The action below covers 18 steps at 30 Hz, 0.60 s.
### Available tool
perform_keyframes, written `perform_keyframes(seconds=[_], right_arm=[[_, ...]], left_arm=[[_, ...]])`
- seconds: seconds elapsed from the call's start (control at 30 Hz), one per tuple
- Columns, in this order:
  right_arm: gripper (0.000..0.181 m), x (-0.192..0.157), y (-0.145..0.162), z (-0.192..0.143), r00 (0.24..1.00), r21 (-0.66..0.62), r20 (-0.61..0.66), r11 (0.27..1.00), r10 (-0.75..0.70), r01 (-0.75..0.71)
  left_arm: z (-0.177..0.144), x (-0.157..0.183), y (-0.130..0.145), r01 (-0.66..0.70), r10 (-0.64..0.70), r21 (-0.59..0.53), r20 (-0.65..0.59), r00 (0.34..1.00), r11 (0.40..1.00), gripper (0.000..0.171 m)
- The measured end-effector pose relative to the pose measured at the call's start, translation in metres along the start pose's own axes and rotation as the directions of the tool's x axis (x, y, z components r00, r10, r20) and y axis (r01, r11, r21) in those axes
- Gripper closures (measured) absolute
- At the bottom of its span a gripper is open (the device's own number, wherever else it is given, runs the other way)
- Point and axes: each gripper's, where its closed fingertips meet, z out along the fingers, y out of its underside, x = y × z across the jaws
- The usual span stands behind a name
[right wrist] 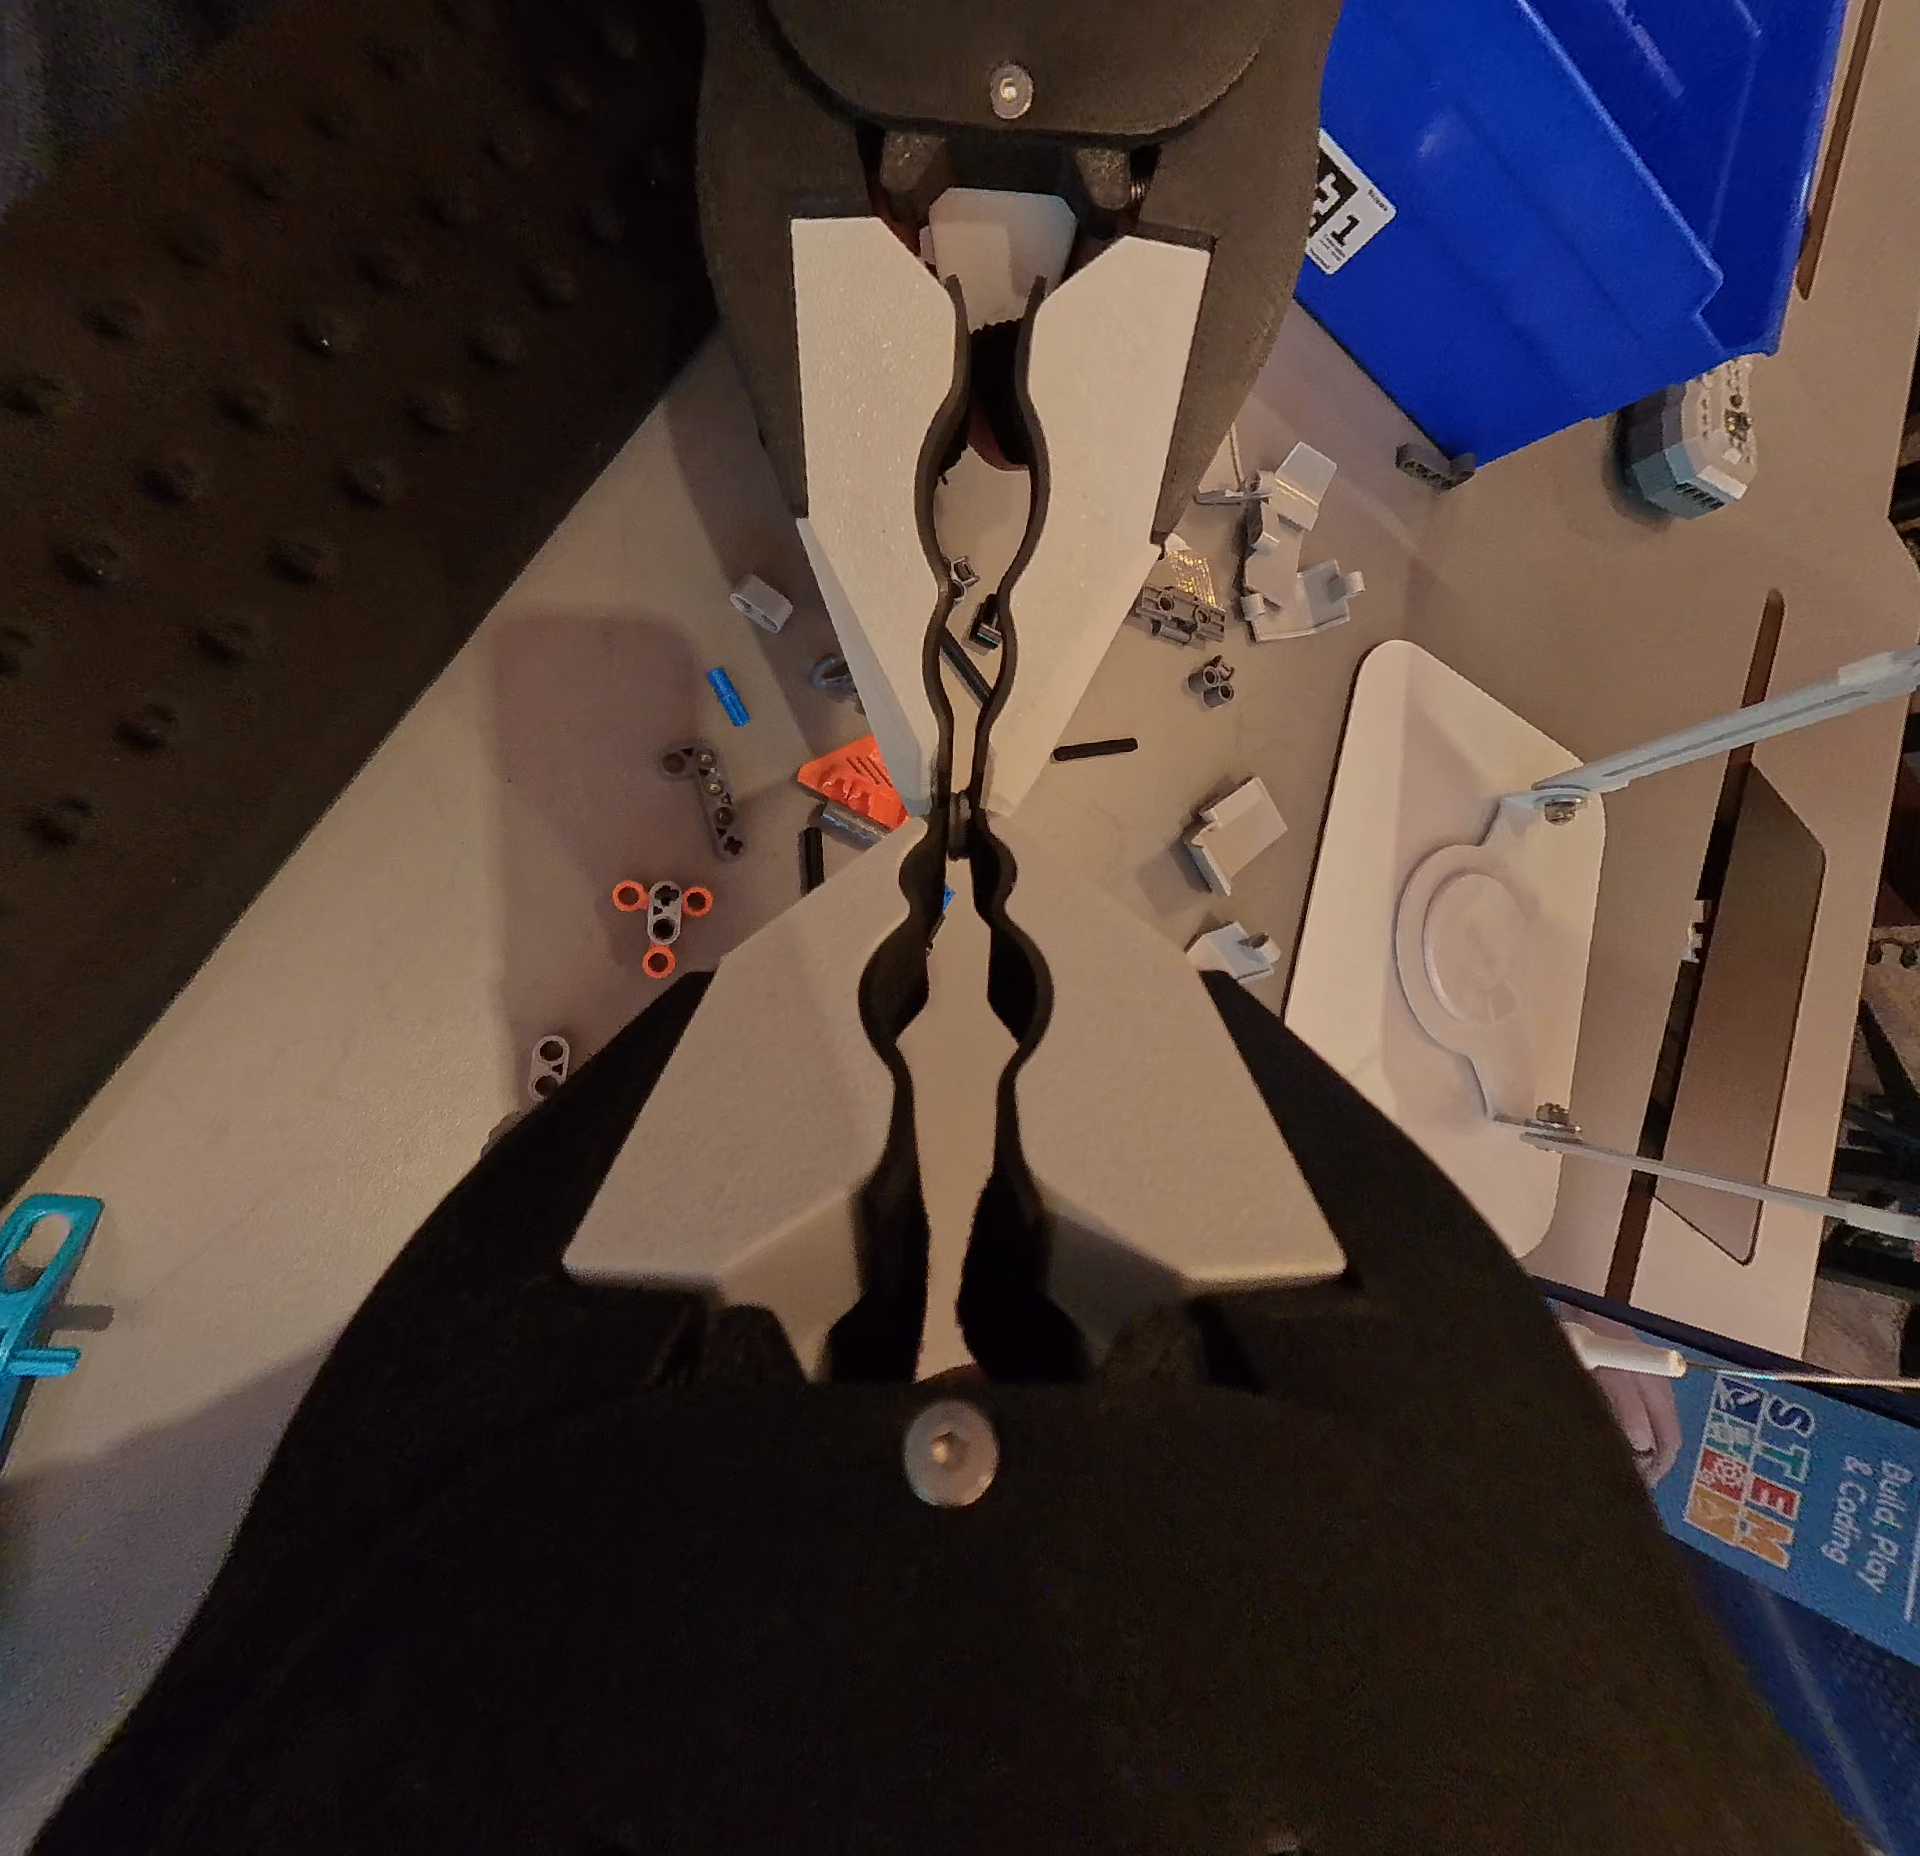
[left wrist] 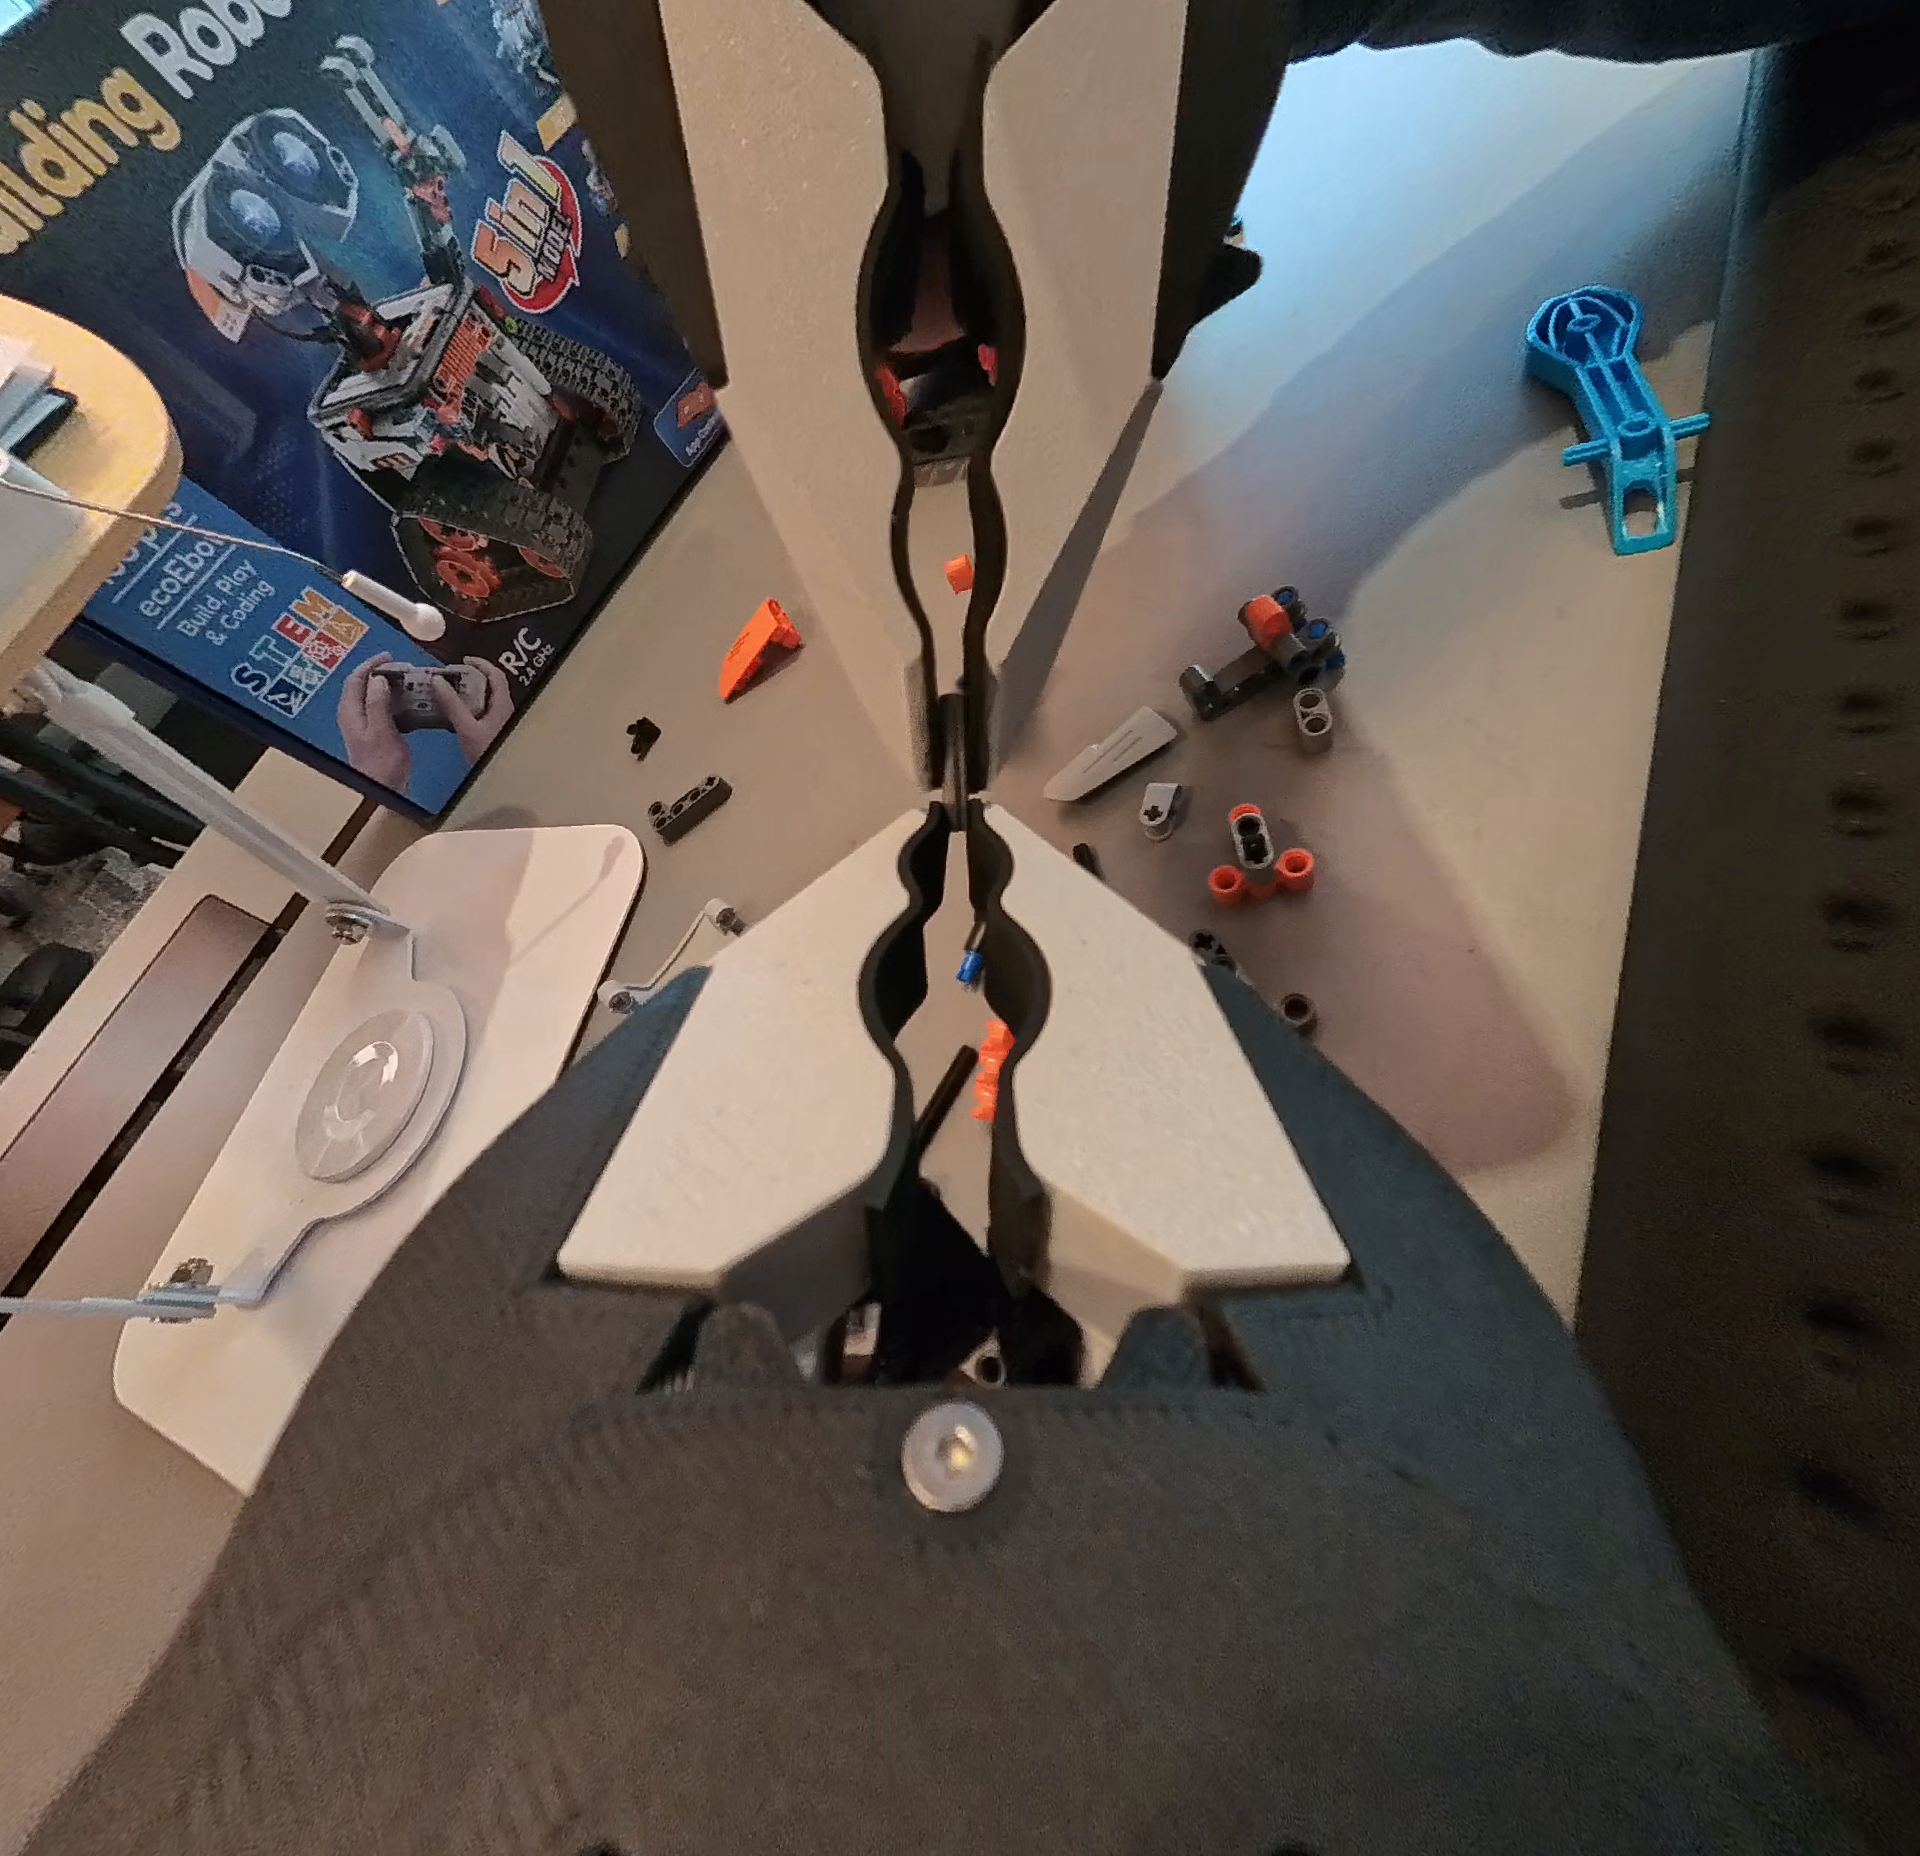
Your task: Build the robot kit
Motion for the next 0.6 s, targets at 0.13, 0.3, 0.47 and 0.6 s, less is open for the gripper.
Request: perform_keyframes(seconds=[0.13, 0.3, 0.47, 0.6], right_arm=[[0.180, -0.003, 0.000, 0.000, 1.000, -0.011, 0.012, 1.000, -0.015, 0.015], [0.180, -0.014, 0.007, 0.006, 0.998, -0.068, 0.053, 0.997, -0.037, 0.041], [0.180, -0.035, 0.015, 0.022, 0.987, -0.135, 0.151, 0.988, -0.050, 0.071], [0.180, -0.048, 0.019, 0.032, 0.977, -0.156, 0.210, 0.985, -0.037, 0.070]], left_arm=[[0.001, 0.004, 0.001, 0.032, -0.032, 0.000, -0.039, 0.999, 1.000, 0.169], [-0.004, 0.019, 0.021, 0.017, -0.031, -0.106, -0.130, 0.991, 0.994, 0.153], [-0.014, 0.058, 0.033, -0.079, 0.027, -0.150, -0.324, 0.946, 0.986, 0.160], [-0.012, 0.071, 0.039, -0.124, 0.056, -0.164, -0.368, 0.928, 0.979, 0.161]])
